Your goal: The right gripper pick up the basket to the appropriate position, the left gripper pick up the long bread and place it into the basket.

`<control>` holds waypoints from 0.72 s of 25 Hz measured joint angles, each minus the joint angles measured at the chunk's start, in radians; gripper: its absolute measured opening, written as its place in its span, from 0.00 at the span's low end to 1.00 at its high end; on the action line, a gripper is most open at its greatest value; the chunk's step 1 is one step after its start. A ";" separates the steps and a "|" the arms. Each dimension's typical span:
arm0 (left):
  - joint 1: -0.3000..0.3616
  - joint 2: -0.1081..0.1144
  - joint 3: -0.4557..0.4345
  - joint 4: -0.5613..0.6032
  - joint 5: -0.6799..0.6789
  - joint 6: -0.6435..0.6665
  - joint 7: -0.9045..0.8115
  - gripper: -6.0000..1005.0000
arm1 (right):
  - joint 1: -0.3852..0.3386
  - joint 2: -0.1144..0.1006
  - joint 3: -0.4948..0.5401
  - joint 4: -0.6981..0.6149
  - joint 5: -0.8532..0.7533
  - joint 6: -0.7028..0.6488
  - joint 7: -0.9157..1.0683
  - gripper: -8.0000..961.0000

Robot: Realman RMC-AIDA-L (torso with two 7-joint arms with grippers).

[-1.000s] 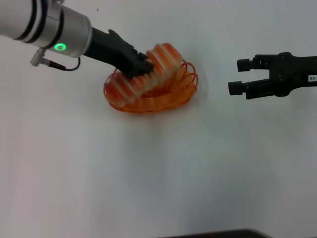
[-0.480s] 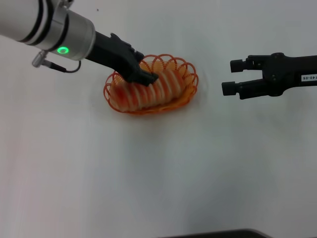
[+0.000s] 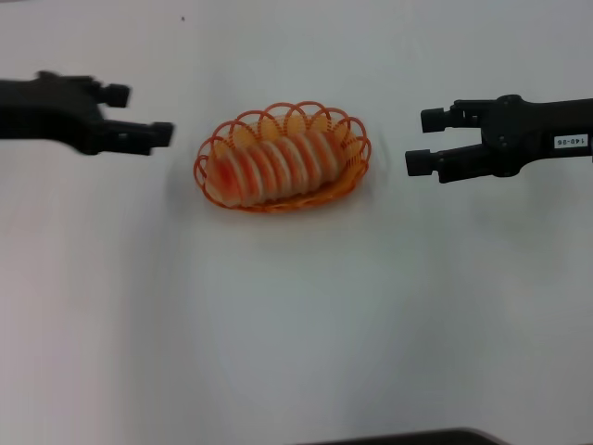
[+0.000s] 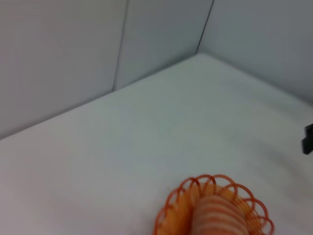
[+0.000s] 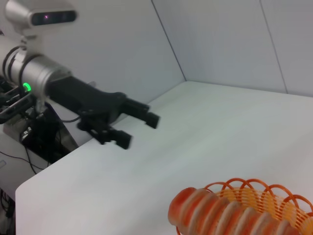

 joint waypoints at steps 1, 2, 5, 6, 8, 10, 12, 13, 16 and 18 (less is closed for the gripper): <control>0.016 0.009 -0.053 -0.013 -0.013 0.044 0.029 0.89 | 0.000 0.000 0.001 0.000 0.000 0.000 0.000 1.00; 0.031 0.022 -0.103 -0.032 -0.025 0.087 0.057 0.89 | 0.000 0.001 0.001 0.001 0.000 0.000 0.000 1.00; 0.073 0.078 -0.193 -0.129 -0.044 0.180 0.124 0.89 | 0.000 0.001 0.001 0.003 0.001 0.001 0.001 1.00; 0.081 0.095 -0.208 -0.162 -0.052 0.199 0.140 0.89 | 0.000 0.001 0.001 0.004 0.001 0.001 0.001 1.00; 0.093 0.128 -0.233 -0.236 -0.068 0.221 0.171 0.89 | 0.003 0.002 0.002 0.010 0.001 0.003 0.001 1.00; 0.096 0.153 -0.247 -0.310 -0.077 0.227 0.199 0.89 | 0.007 0.001 0.003 0.021 0.001 0.003 0.001 1.00; 0.094 0.167 -0.246 -0.356 -0.077 0.228 0.215 0.89 | 0.010 0.000 0.002 0.030 0.001 0.003 0.001 1.00; 0.091 0.171 -0.241 -0.374 -0.073 0.225 0.221 0.89 | 0.011 -0.001 0.002 0.034 0.001 0.004 0.001 1.00; 0.086 0.172 -0.227 -0.394 -0.064 0.211 0.229 0.89 | 0.011 0.000 0.002 0.037 0.000 0.004 0.001 1.00; 0.083 0.169 -0.220 -0.395 -0.063 0.206 0.230 0.89 | 0.012 0.001 0.003 0.037 0.000 0.004 0.001 1.00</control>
